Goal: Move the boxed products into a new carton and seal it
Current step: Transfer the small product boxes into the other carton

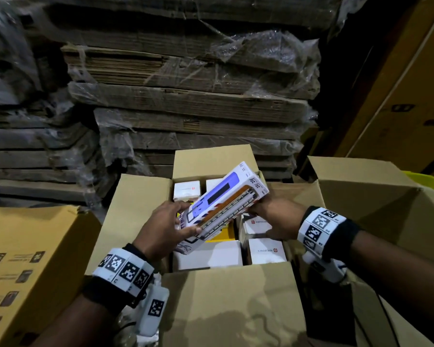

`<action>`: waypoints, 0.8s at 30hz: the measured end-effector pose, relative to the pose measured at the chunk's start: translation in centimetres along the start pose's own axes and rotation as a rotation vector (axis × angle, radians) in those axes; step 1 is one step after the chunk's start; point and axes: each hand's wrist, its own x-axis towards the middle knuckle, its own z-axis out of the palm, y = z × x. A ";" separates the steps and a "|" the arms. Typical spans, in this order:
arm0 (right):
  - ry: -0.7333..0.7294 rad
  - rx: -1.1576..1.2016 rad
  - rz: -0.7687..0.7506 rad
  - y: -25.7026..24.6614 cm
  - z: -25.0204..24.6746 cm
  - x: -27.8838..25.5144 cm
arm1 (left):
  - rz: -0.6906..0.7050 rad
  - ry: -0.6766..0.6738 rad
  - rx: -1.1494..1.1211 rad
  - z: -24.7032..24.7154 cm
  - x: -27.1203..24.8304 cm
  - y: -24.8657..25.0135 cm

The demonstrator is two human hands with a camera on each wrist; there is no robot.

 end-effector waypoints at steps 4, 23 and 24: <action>0.026 0.144 0.035 0.7 0.3 0.0 | 0.005 -0.001 -0.003 0.1 0.1 -0.1; 0.529 0.831 0.219 4.0 -3.8 -5.2 | 0.010 -0.060 -0.044 0.2 0.6 -1.2; 0.580 0.853 0.239 4.2 -4.0 -5.2 | 0.011 -0.056 -0.034 0.3 0.7 -1.2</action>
